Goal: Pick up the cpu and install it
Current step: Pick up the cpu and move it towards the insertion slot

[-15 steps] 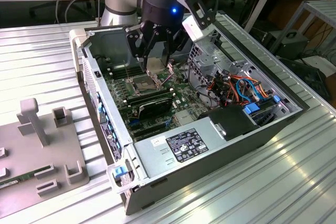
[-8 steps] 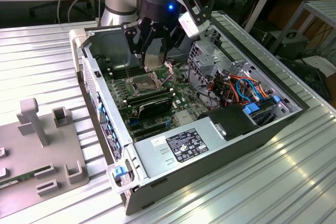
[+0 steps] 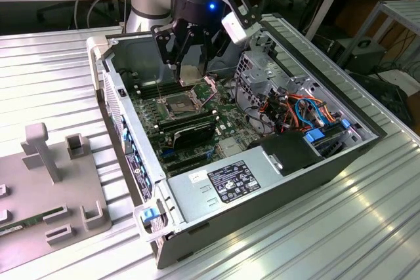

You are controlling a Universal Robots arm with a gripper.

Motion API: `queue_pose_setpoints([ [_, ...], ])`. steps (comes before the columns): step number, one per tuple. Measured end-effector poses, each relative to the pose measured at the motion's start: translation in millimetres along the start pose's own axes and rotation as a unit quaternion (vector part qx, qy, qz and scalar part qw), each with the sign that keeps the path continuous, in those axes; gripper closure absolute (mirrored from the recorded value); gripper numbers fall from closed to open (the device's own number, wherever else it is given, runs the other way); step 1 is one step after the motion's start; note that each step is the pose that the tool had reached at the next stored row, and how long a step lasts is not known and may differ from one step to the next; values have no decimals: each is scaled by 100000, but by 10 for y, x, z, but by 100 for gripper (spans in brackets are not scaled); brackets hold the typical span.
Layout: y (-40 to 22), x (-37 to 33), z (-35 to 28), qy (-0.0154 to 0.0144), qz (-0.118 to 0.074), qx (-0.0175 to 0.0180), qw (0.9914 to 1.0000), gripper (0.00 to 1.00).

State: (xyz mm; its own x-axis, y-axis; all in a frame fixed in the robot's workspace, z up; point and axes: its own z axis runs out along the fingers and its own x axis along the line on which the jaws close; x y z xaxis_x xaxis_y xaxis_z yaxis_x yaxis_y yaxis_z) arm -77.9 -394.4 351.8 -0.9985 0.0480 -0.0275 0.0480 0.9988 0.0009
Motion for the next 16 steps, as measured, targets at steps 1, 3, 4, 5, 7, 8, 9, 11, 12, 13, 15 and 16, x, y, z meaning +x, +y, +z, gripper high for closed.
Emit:
queue_pose_setpoints([
  [1,0,0,0,0,-2,-1,100000,45],
  [3,7,-1,1,2,3,1,100000,45],
  [4,13,-3,3,-2,4,-3,100000,45],
  [5,21,-5,3,2,9,2,100000,45],
  [7,53,-14,7,2,1,3,100000,45],
  [8,63,-16,8,3,3,4,100000,45],
  [9,79,-19,11,2,2,-1,100000,45],
  [11,98,-23,21,-1,-5,-5,100000,45],
  [12,104,-24,28,0,-4,0,100000,45],
  [13,112,-26,41,0,-6,1,100000,45],
  [15,123,-27,54,-3,1,-5,100000,45],
  [16,123,-27,54,-2,-6,-4,100000,45],
])
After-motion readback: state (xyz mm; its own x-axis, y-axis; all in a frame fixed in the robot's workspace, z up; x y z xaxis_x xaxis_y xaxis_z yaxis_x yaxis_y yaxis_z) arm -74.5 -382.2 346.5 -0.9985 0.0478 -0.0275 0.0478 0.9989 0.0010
